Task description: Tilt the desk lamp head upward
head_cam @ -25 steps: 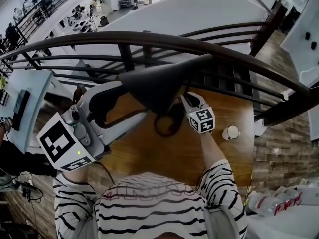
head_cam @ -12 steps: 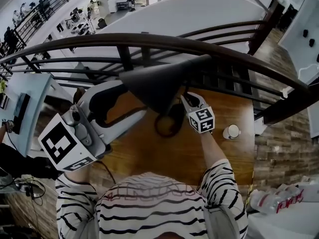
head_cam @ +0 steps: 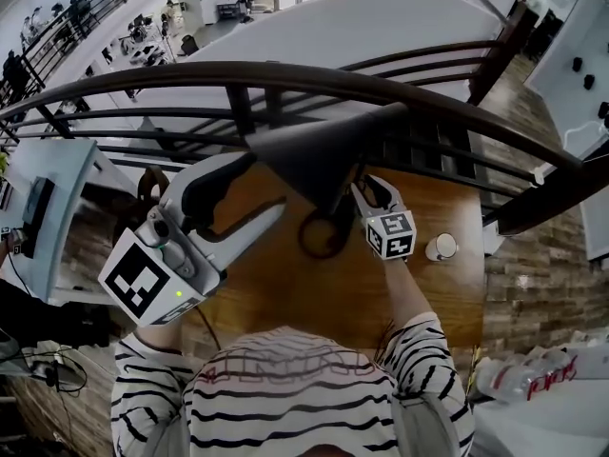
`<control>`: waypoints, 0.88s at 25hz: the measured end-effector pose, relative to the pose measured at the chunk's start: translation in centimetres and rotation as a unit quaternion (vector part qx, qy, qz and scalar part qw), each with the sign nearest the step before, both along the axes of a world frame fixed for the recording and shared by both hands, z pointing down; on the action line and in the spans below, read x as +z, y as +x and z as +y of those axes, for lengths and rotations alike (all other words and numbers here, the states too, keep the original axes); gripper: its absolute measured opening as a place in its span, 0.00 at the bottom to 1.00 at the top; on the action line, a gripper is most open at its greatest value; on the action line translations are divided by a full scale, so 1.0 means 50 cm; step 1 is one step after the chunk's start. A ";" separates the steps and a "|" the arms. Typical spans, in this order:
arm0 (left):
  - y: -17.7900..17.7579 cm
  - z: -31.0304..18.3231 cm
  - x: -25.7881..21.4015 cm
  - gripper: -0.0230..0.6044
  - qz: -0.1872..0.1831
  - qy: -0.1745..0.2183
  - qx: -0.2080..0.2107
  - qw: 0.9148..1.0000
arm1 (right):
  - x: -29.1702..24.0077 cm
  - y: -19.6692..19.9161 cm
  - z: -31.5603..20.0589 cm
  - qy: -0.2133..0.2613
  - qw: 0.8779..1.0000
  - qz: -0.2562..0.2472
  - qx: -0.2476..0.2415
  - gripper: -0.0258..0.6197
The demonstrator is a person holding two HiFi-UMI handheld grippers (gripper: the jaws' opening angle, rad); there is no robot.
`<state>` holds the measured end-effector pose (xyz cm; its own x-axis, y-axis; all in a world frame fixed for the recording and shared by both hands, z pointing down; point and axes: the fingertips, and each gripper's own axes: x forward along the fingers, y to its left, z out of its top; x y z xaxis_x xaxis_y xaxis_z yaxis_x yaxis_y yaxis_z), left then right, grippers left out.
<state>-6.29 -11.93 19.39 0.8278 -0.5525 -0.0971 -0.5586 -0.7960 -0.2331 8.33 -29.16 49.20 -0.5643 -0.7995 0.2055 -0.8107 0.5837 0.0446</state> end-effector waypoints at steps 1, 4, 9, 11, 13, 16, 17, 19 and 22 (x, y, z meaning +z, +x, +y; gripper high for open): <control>-0.008 -0.001 0.010 0.39 0.000 -0.005 -0.003 1.000 | -0.012 0.001 0.011 0.005 1.000 -0.007 0.006 0.25; -0.033 -0.005 0.050 0.39 -0.007 -0.019 -0.012 1.000 | -0.047 0.003 0.047 0.019 0.999 -0.033 0.027 0.25; -0.093 -0.016 0.118 0.39 0.008 -0.041 -0.024 0.999 | -0.088 -0.025 0.120 0.039 0.995 -0.074 0.056 0.23; -0.108 -0.017 0.144 0.38 0.009 -0.051 -0.021 0.998 | -0.099 -0.036 0.151 0.044 0.993 -0.087 0.069 0.21; -0.120 -0.017 0.167 0.37 0.014 -0.061 -0.020 0.998 | -0.106 -0.044 0.180 0.047 0.991 -0.099 0.081 0.20; -0.133 -0.017 0.207 0.34 0.022 -0.076 -0.018 0.997 | -0.110 -0.059 0.220 0.048 0.987 -0.116 0.097 0.19; -0.137 -0.018 0.222 0.34 0.022 -0.082 -0.017 0.996 | -0.110 -0.064 0.233 0.048 0.986 -0.119 0.103 0.17; -0.145 -0.016 0.252 0.32 0.019 -0.093 -0.012 0.995 | -0.108 -0.076 0.258 0.047 0.984 -0.126 0.113 0.13; -0.161 -0.006 0.279 0.26 0.026 -0.104 -0.006 0.994 | -0.110 -0.092 0.296 0.049 0.981 -0.137 0.129 0.07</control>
